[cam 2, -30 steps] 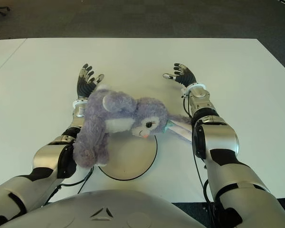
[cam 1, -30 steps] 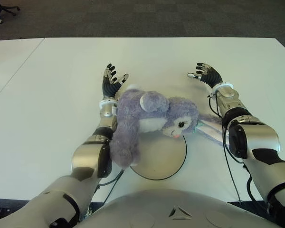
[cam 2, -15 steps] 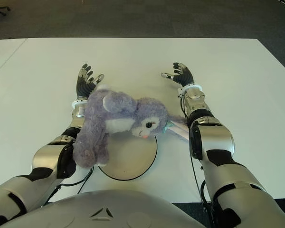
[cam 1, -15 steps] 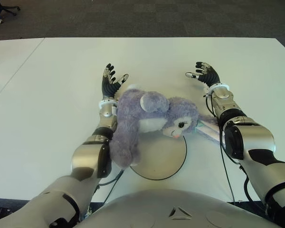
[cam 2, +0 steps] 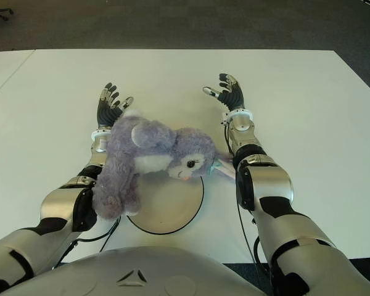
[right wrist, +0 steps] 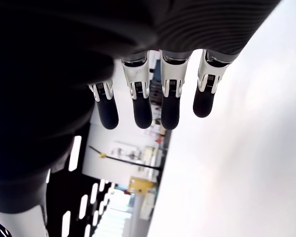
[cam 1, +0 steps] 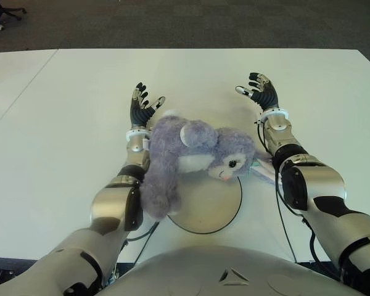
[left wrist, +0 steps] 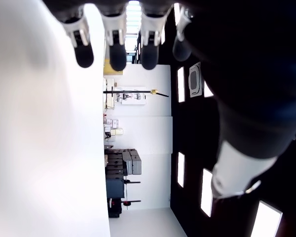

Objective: Put the doll into the plate.

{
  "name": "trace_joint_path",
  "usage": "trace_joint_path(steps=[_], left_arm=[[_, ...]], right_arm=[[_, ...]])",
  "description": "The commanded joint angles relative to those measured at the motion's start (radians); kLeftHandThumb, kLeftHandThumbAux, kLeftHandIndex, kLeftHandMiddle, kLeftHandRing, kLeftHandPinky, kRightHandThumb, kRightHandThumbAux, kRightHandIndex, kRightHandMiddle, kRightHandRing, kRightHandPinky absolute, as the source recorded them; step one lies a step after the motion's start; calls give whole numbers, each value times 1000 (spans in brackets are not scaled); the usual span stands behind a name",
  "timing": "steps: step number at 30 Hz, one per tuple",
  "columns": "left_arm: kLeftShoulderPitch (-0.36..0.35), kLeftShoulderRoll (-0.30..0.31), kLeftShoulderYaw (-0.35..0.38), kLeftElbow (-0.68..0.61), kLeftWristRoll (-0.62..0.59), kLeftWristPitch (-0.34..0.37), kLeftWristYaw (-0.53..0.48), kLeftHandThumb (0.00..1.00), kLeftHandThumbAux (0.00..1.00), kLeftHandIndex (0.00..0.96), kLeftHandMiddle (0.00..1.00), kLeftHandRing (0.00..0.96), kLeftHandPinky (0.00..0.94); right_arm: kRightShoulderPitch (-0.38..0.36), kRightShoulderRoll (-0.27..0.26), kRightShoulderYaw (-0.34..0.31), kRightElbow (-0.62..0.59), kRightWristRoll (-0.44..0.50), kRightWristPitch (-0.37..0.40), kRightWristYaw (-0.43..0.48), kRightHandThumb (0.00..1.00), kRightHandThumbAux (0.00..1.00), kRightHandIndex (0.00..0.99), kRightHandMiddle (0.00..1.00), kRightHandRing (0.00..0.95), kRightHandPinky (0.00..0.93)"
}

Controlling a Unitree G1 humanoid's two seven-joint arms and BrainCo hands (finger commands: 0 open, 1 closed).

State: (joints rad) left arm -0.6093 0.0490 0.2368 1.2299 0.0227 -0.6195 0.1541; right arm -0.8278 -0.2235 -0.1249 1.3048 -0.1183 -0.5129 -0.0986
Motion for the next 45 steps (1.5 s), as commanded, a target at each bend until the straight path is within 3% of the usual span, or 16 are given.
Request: trace_joint_path(steps=[1,8,13,17,20,26,39,45], left_arm=[[177,0,27,106,-24,93,-30,34,781,82,111,106,125],[177,9,35,107,-22,91,-40,35,781,87,120,115,134],[180,18,35,108,-17,94,-39,28,776,80,124,124,137],[181,25,33,108,-15,96,-40,27,772,79,129,131,139],[182,28,31,108,-12,97,-38,30,769,79,132,134,140],[183,33,30,107,-12,94,-39,34,763,81,134,137,135],[182,40,40,105,-23,88,-45,39,757,94,143,141,135],[182,41,47,104,-32,87,-63,55,773,102,129,126,138]], right_arm=[[75,29,23,-13,-29,-98,-79,0,675,254,268,212,132],[229,76,51,-28,-58,-256,-194,0,607,252,270,219,134],[265,122,42,-20,-39,-274,-222,0,536,247,239,192,99],[300,174,9,1,7,-261,-186,0,504,240,208,164,87],[319,208,-33,18,63,-225,-102,0,495,232,187,147,83],[339,235,-90,28,130,-180,12,0,479,205,145,112,85],[345,236,-73,22,86,-142,-31,0,473,152,122,93,80],[331,235,-113,24,126,-100,3,0,512,156,144,103,68]])
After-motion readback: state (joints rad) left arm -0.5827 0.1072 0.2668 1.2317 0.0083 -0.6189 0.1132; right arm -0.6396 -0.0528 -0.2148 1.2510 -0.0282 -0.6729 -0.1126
